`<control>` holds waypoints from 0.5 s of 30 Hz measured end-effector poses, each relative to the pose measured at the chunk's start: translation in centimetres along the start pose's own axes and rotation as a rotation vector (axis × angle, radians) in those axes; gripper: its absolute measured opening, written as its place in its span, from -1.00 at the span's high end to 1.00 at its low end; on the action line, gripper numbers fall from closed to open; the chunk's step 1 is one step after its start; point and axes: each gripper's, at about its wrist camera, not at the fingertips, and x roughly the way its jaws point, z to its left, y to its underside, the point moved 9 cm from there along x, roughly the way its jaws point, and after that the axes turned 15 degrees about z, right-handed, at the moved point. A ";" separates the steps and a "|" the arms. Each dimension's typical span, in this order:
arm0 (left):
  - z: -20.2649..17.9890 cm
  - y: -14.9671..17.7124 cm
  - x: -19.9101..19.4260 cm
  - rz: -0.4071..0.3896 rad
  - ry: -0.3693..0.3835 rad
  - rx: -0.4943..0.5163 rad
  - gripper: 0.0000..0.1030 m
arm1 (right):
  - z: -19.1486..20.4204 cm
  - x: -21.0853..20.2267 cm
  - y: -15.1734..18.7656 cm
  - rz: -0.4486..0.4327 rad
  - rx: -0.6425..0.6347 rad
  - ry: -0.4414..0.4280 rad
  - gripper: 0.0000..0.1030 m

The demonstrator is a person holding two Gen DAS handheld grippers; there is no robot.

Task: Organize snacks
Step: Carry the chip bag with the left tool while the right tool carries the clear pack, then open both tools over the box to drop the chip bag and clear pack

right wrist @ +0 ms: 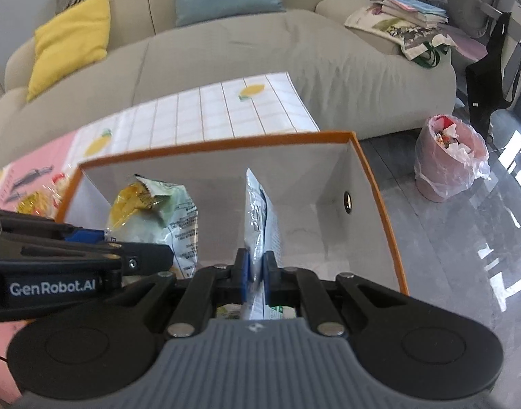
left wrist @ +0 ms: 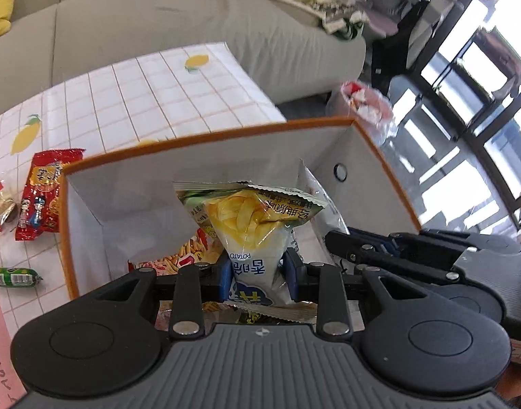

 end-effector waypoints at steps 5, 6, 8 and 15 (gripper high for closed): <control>0.1 0.2 1.5 0.056 -0.008 0.019 0.33 | -0.4 1.3 0.3 0.054 -0.005 0.011 0.91; 0.0 0.2 1.5 0.058 -0.010 0.017 0.32 | -0.4 1.5 0.4 0.064 -0.006 0.010 0.91; 0.1 0.2 1.5 0.064 -0.013 0.015 0.32 | -0.6 1.9 0.6 0.078 -0.004 0.014 0.91; -0.1 -0.1 1.5 0.073 -0.030 0.018 0.11 | -1.1 2.5 0.8 0.104 0.024 0.018 0.90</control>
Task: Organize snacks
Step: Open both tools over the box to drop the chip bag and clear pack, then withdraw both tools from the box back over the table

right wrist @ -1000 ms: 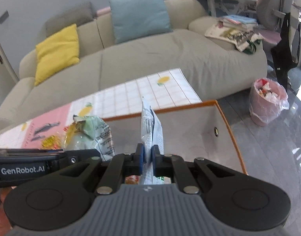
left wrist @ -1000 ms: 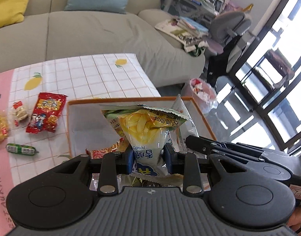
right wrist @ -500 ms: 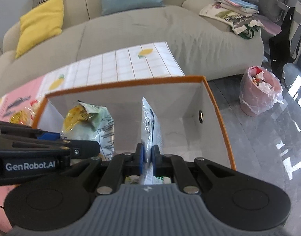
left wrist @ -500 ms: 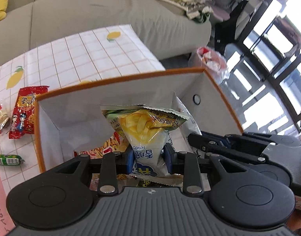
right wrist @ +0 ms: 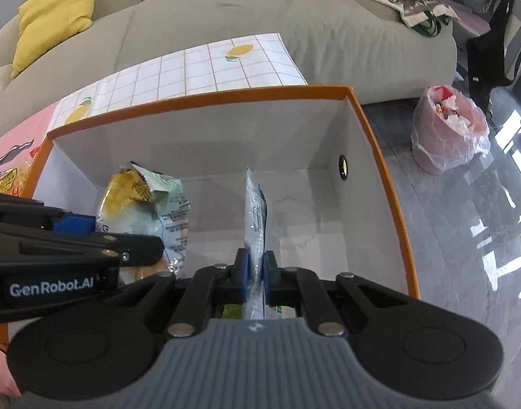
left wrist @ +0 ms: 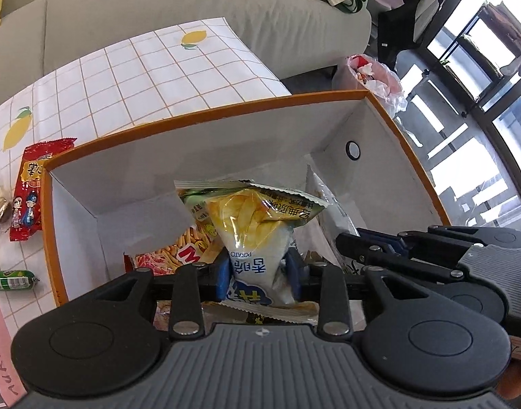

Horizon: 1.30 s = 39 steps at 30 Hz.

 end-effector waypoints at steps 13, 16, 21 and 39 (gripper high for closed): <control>0.2 0.5 -3.6 -0.064 0.006 0.018 -0.48 | -0.4 -2.8 0.0 -0.049 0.015 0.032 0.35; 0.2 0.8 -5.2 -0.093 0.014 0.020 -0.48 | -0.2 -3.9 0.2 -0.071 0.021 0.027 0.10; 0.2 1.8 -7.9 -0.152 0.028 0.028 -0.56 | 0.4 -6.0 0.7 -0.121 0.043 0.001 -0.23; 4.7 7.6 -18.0 -0.479 -0.110 0.011 -0.57 | 7.0 -14.7 5.2 -0.388 0.239 -0.144 -0.78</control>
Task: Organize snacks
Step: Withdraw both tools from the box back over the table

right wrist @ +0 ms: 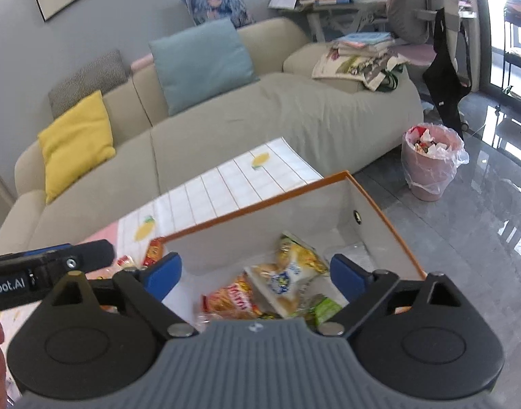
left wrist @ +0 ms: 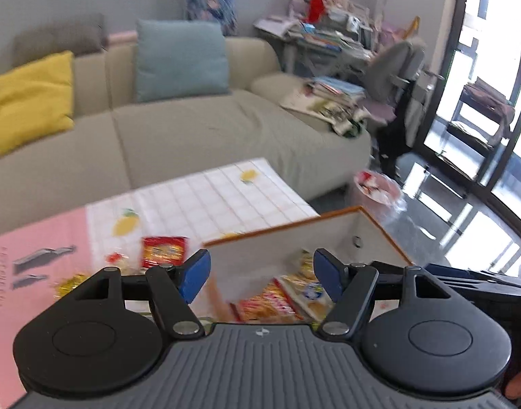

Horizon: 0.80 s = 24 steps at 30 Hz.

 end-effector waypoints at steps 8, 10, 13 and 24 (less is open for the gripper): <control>4.9 3.2 -2.1 -0.031 -0.086 -0.051 -0.57 | 4.9 -1.0 3.4 -0.049 -0.017 -0.018 -0.79; 6.1 4.3 -2.1 -0.020 -0.094 -0.062 -0.57 | 6.3 -0.6 4.4 -0.050 -0.049 -0.020 -0.80; 7.8 6.0 -1.9 0.001 -0.107 -0.065 -0.57 | 8.3 0.2 5.8 -0.036 -0.105 -0.017 -0.85; 15.0 11.5 -1.2 0.052 -0.129 -0.190 -0.57 | 14.1 3.9 9.8 0.023 -0.275 -0.008 -0.85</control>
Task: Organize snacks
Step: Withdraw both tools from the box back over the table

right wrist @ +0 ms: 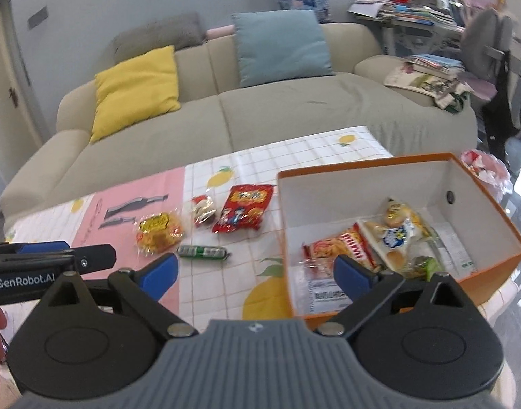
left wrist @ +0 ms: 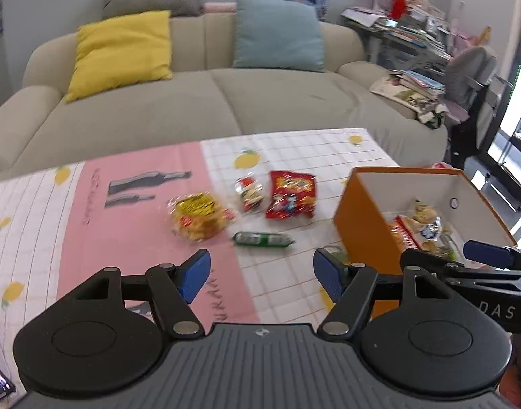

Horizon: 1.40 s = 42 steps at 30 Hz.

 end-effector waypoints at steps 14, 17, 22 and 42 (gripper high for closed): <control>4.9 -0.1 4.6 0.039 -0.007 -0.055 -0.57 | 4.7 7.4 -2.6 0.015 -0.223 0.062 -0.81; 5.5 -0.8 5.6 0.037 -0.002 -0.067 -0.57 | 4.9 8.9 -3.1 0.024 -0.242 0.077 -0.74; 6.5 -1.4 8.0 0.056 0.022 -0.094 -0.57 | 5.2 11.6 -3.8 0.053 -0.263 0.085 -0.56; 8.6 -5.4 15.8 0.151 0.018 -0.011 -0.57 | 7.7 20.3 -4.5 0.187 -0.326 -0.007 -0.26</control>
